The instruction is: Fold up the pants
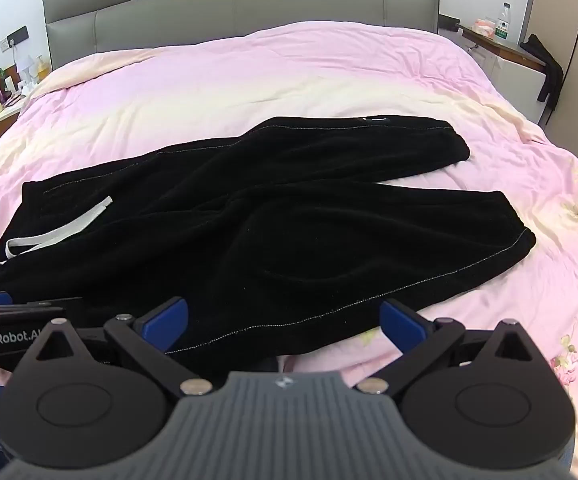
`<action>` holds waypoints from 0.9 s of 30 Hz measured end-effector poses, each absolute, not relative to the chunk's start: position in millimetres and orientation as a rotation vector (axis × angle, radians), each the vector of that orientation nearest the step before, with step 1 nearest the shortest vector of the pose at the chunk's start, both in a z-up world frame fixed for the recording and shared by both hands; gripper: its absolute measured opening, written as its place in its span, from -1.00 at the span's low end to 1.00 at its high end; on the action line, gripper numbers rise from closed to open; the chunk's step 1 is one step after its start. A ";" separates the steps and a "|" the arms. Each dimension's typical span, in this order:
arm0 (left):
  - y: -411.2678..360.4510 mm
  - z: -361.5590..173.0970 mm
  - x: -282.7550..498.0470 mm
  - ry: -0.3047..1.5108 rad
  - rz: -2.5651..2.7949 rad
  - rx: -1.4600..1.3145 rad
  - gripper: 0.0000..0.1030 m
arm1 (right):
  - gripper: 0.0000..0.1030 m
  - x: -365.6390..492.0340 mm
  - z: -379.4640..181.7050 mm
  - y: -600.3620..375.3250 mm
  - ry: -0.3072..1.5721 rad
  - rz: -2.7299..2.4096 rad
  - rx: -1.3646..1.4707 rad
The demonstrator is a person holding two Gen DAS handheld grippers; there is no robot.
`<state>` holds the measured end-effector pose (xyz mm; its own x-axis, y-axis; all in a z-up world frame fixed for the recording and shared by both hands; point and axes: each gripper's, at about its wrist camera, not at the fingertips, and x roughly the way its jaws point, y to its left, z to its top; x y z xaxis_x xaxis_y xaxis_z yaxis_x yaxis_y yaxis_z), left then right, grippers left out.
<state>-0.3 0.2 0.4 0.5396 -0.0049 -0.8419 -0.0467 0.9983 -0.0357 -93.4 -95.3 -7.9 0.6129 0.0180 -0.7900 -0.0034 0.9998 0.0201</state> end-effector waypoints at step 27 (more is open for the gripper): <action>-2.1 -2.7 -0.7 1.010 0.019 -0.054 0.96 | 0.91 -93.8 -15.2 -90.2 0.914 0.010 0.017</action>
<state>-0.7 -2.1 -2.7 0.5321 -0.0089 -0.8467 -0.0409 0.9985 -0.0362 -93.8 -90.2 -15.2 0.6102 0.0153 -0.7921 -0.0011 0.9998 0.0185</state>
